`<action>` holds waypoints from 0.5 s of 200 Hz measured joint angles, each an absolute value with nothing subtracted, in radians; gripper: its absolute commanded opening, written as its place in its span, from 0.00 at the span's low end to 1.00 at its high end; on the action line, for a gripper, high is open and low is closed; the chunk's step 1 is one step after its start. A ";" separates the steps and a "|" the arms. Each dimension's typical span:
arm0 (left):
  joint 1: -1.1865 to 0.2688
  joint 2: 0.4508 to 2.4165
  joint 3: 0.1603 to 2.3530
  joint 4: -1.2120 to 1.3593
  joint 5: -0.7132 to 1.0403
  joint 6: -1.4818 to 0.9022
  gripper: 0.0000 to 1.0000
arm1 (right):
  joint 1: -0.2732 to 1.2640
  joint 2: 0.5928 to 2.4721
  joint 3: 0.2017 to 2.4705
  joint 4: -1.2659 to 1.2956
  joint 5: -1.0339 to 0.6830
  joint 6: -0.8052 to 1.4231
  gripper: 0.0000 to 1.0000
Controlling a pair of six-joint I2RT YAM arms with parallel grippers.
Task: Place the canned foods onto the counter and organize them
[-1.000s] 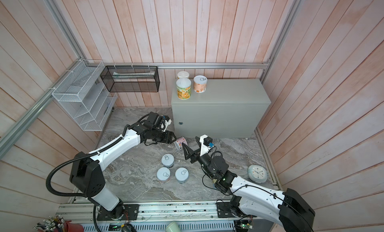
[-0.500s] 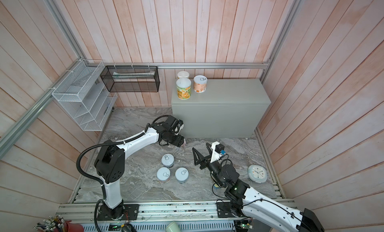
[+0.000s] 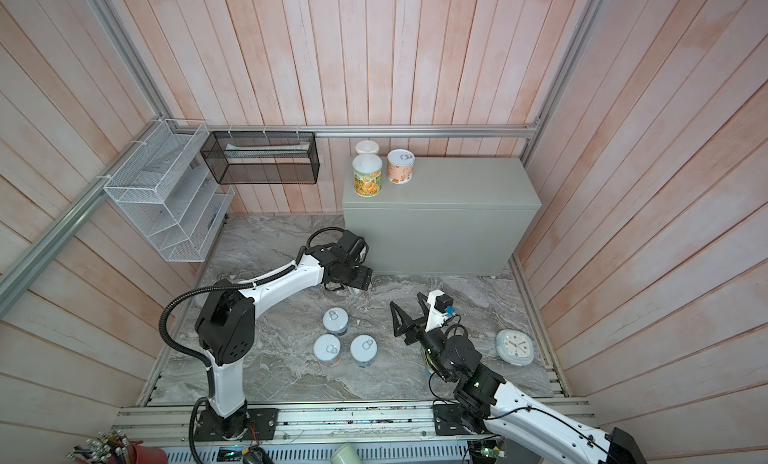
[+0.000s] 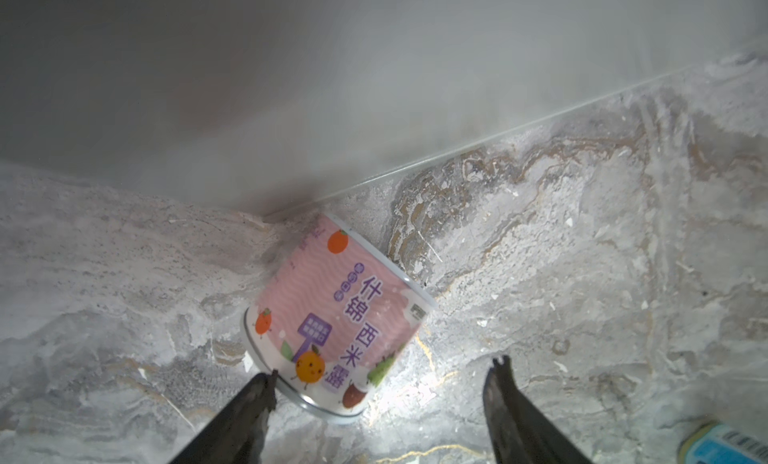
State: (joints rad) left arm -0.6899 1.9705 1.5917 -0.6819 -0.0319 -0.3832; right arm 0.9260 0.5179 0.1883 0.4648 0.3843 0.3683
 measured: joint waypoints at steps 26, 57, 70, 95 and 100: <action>-0.692 1.973 1.592 -0.680 -0.034 -0.527 0.82 | 0.926 0.496 0.188 0.454 0.385 0.368 0.90; -0.705 1.977 1.592 -0.671 -0.057 -0.648 0.82 | 0.926 0.459 0.188 0.434 0.384 0.367 0.90; -0.715 1.977 1.589 -0.656 -0.072 -0.687 0.82 | 0.926 0.437 0.188 0.414 0.384 0.367 0.90; -0.734 1.987 1.586 -0.632 -0.135 -0.733 0.82 | 0.926 0.382 0.188 0.364 0.384 0.364 0.90; -0.738 1.991 1.586 -0.628 -0.148 -0.741 0.82 | 0.926 0.368 0.188 0.351 0.385 0.363 0.90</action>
